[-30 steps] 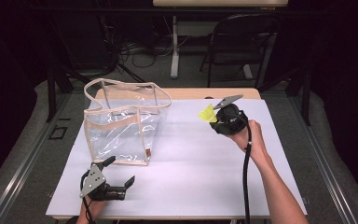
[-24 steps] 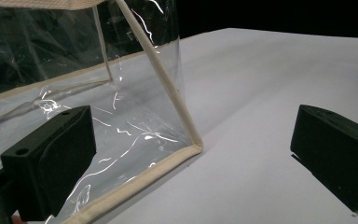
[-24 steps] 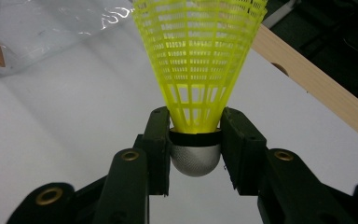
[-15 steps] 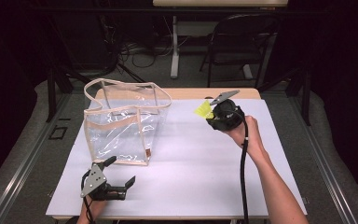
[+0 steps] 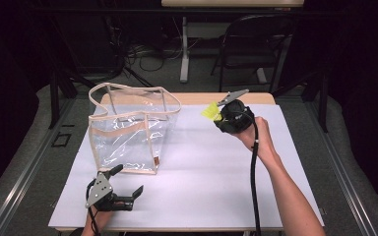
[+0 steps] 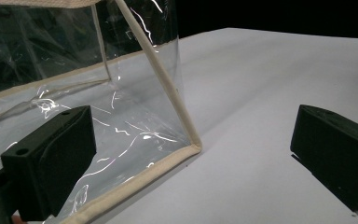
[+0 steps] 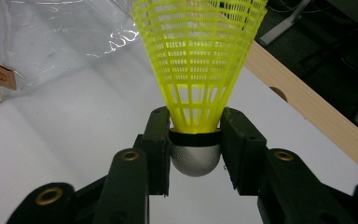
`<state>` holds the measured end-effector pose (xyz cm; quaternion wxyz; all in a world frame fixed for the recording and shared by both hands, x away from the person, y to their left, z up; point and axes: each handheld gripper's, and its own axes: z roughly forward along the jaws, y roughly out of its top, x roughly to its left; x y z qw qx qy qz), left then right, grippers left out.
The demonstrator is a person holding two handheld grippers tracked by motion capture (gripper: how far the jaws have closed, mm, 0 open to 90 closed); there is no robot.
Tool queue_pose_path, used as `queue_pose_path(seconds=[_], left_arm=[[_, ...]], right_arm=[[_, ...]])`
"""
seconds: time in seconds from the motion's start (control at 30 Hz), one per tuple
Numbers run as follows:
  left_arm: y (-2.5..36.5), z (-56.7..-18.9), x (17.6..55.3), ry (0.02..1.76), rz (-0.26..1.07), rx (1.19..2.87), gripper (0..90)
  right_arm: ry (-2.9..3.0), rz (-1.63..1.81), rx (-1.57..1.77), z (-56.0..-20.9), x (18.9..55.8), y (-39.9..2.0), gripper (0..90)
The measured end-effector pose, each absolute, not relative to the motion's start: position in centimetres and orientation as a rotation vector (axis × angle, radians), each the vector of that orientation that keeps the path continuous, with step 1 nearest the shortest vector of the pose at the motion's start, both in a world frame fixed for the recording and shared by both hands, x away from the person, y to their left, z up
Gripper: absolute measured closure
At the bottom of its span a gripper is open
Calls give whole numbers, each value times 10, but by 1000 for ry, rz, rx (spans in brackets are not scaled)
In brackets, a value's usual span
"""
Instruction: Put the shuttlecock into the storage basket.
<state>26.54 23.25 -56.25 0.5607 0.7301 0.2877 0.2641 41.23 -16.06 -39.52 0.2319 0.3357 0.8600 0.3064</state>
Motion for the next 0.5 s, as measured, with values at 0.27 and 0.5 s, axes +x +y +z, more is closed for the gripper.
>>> queue_pose_path(seconds=[0.27,0.5], left_arm=[[233,-562,265,679,624,1723,1],[233,-562,265,678,624,1723,1]], right_arm=[[2356,850,904,-387,415,-156,648],[2356,853,887,-382,417,-151,648]])
